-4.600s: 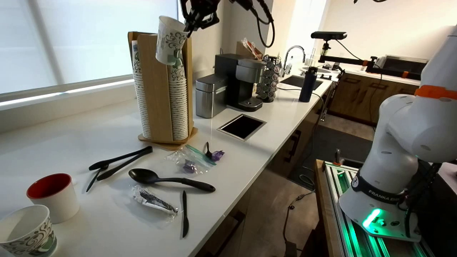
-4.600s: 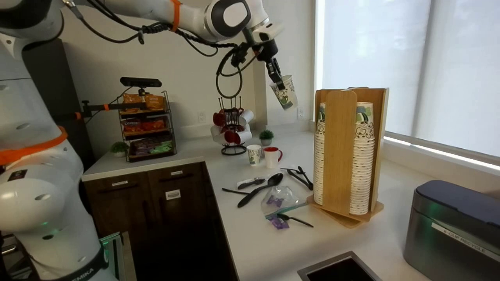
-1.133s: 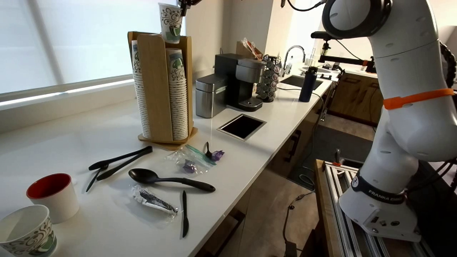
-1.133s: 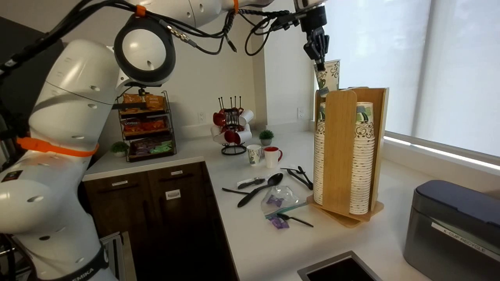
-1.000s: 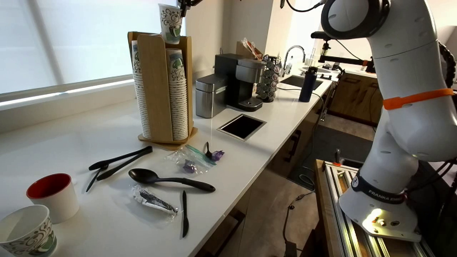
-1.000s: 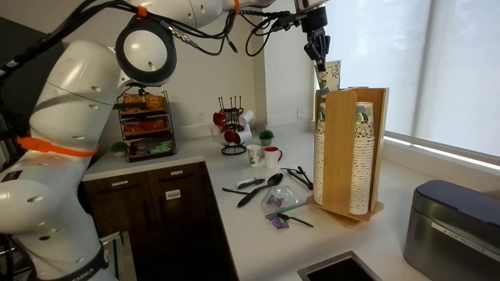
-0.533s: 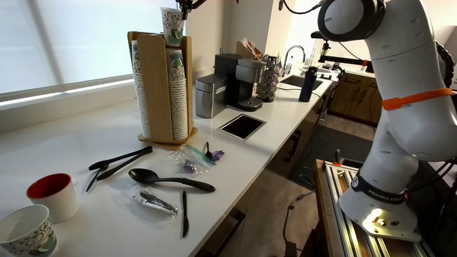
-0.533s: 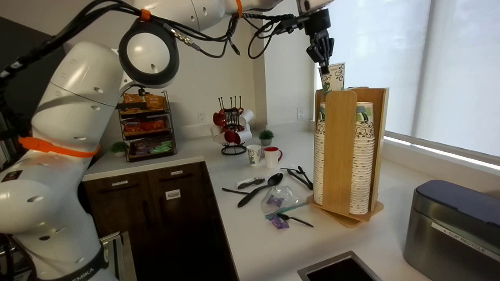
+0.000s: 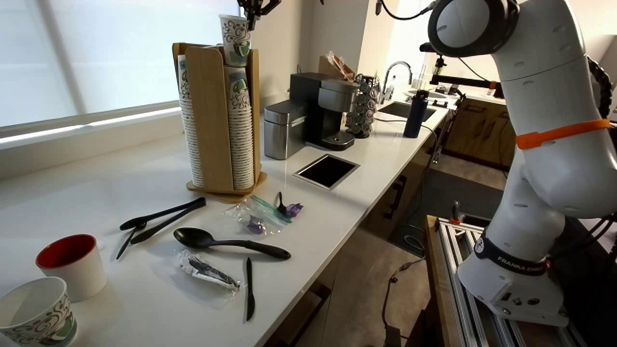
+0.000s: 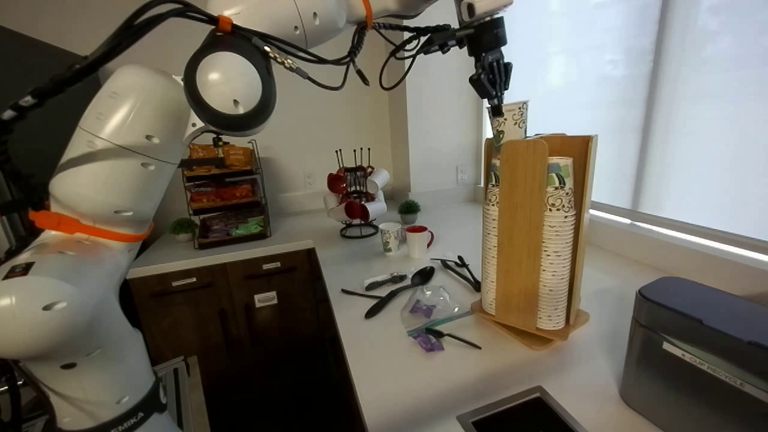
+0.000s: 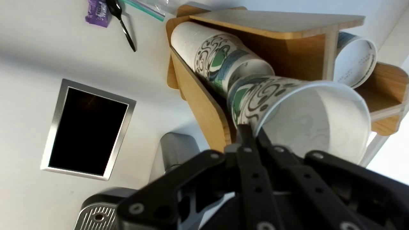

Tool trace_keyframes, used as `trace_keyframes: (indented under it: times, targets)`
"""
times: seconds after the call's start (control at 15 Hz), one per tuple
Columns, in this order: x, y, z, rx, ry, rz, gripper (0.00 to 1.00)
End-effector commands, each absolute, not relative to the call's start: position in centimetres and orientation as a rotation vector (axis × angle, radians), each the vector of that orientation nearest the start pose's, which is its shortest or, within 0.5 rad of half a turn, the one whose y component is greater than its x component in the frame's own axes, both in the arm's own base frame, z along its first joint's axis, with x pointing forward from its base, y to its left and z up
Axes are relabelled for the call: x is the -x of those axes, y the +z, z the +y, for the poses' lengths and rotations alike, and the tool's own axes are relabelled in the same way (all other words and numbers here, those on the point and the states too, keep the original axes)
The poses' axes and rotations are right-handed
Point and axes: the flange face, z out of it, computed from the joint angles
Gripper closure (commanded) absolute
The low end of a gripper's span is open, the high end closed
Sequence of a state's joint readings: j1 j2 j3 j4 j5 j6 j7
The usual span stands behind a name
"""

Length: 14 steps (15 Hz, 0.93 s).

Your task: Pick up the coffee cup on the right and place it on top of the stacked cups on the far right.

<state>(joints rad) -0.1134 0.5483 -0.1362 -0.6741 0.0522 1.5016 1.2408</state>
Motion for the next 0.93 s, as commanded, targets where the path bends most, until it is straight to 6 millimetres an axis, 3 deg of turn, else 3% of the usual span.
trace_keyframes:
  times: [0.0,0.87]
  targets:
    - [-66.2,69.6,-11.9,2.246,-0.336,2.022,0.99]
    - [-67.1,68.9,-11.8,2.234,-0.343,2.015,0.99]
